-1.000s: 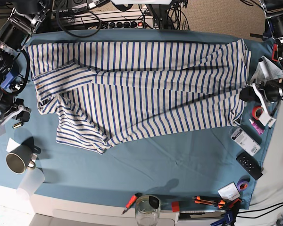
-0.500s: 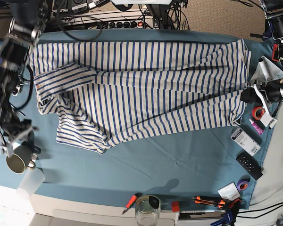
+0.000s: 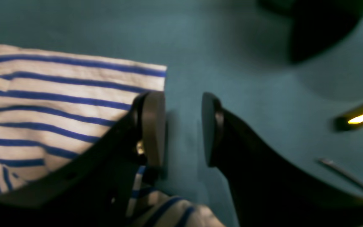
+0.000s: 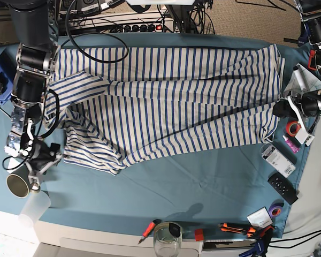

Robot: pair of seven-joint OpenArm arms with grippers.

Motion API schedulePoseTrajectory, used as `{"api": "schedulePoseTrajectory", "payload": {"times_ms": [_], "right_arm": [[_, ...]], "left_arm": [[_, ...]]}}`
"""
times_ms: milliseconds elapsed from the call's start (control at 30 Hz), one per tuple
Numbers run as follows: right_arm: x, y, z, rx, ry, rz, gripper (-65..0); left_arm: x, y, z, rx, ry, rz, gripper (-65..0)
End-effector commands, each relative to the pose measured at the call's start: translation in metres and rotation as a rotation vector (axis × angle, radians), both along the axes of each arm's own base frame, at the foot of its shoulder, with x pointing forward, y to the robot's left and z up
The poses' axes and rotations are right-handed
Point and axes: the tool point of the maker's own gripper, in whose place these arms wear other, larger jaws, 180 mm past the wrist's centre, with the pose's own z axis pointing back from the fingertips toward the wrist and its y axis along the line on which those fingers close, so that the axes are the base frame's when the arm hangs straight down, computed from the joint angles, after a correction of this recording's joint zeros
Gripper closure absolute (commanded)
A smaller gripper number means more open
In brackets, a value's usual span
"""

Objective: Fold the T-shirt properly
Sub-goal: 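Pull the side edge near the right gripper inward over the shirt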

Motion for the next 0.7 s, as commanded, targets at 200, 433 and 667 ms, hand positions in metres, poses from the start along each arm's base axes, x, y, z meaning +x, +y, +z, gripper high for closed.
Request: {"api": "schedulePoseTrajectory", "payload": {"times_ms": [200, 433, 667], "right_arm": [[0.011, 0.001, -0.005, -0.023, -0.022, -0.029, -20.1], [-0.001, 0.010, -0.037, 0.010, 0.049, -0.049, -14.2], [-0.001, 0.013, -0.035, 0.031, 0.062, -0.042, 0.0]], "left_arm": [[0.009, 0.005, 0.015, 0.008, -0.052, -0.002, 0.0], [0.009, 0.005, 0.015, 0.008, -0.052, -0.002, 0.0], [0.009, 0.005, 0.015, 0.008, -0.052, -0.002, 0.0]]}}
